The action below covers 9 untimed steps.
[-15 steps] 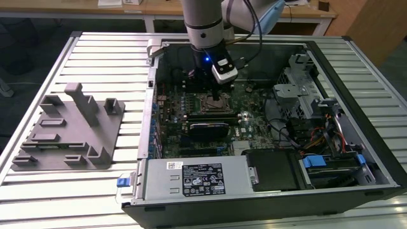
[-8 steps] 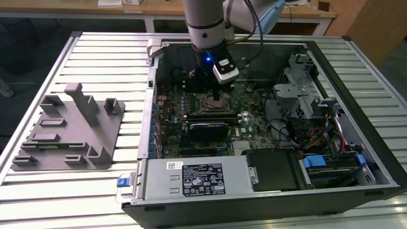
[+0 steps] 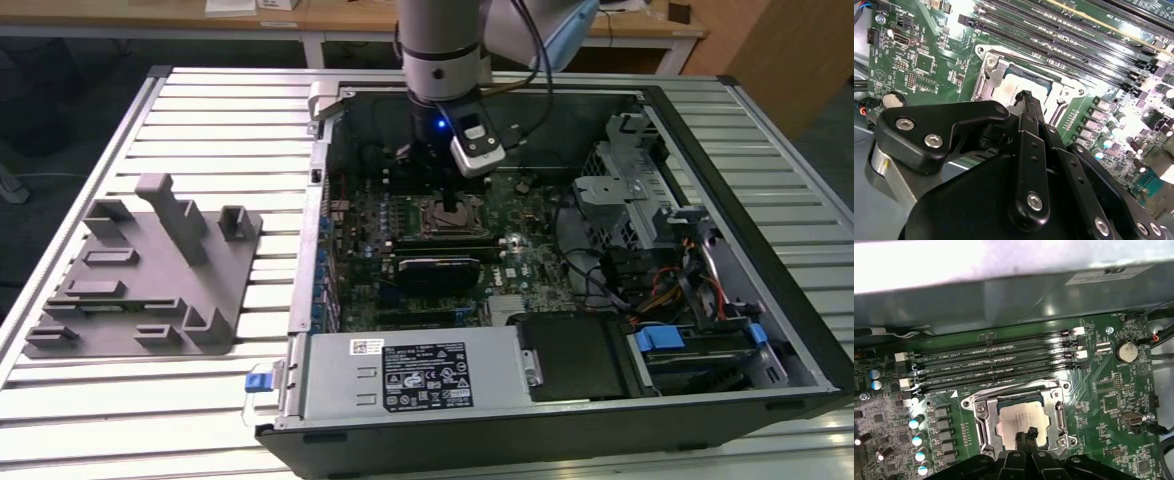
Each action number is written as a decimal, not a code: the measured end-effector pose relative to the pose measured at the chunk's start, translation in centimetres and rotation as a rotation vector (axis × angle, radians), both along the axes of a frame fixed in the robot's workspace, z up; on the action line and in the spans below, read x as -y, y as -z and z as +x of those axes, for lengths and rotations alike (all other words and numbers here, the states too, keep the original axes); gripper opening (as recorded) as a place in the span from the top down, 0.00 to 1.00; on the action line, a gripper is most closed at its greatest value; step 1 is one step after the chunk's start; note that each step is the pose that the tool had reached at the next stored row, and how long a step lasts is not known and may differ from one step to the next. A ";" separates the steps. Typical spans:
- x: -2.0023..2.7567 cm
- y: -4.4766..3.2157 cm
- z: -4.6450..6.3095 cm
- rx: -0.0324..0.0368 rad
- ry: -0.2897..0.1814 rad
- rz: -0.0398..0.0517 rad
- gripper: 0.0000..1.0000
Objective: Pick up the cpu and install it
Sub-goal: 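Install the first cpu locking lever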
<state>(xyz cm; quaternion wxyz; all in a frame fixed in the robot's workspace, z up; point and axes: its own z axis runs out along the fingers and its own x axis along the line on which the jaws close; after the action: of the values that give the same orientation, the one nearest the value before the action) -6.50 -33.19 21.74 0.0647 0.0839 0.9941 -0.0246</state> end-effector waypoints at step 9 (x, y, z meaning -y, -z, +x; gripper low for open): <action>0.08 0.00 0.9 -0.0319 0.003 0.0001 0.89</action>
<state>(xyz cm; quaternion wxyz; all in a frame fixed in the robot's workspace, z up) -5.62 -33.27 21.73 0.0488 0.0852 0.9948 -0.0260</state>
